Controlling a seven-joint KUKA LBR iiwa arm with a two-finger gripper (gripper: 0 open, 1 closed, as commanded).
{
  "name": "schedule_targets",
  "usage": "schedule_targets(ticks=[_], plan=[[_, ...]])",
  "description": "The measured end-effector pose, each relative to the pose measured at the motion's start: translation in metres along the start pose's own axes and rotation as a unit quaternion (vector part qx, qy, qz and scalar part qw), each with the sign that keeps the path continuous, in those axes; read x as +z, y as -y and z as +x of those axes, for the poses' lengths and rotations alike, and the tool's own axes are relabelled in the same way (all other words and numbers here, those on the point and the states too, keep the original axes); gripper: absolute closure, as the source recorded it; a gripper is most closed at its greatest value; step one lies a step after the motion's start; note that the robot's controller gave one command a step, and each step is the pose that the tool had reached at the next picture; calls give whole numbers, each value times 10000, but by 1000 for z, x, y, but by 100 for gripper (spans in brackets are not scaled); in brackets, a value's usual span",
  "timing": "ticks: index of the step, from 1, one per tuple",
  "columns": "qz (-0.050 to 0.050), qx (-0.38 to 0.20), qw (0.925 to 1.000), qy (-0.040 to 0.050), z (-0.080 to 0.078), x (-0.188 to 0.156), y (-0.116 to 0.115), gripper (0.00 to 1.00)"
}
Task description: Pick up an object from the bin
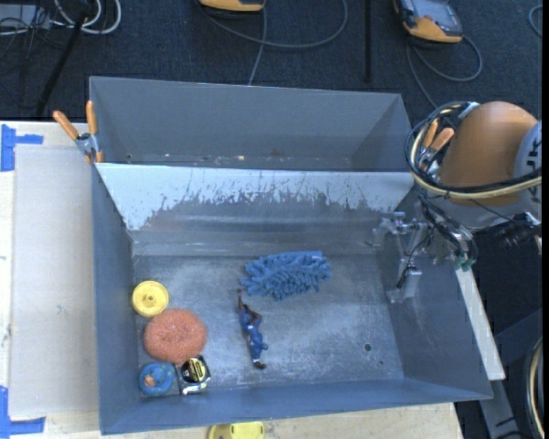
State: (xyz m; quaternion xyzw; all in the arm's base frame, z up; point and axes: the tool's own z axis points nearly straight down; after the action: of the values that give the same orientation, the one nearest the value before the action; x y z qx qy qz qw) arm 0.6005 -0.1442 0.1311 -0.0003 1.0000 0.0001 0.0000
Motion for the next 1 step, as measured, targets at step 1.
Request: schedule_targets(ticks=[1], plan=[[-15,38,10000,-11,-13,64,-87,0]])
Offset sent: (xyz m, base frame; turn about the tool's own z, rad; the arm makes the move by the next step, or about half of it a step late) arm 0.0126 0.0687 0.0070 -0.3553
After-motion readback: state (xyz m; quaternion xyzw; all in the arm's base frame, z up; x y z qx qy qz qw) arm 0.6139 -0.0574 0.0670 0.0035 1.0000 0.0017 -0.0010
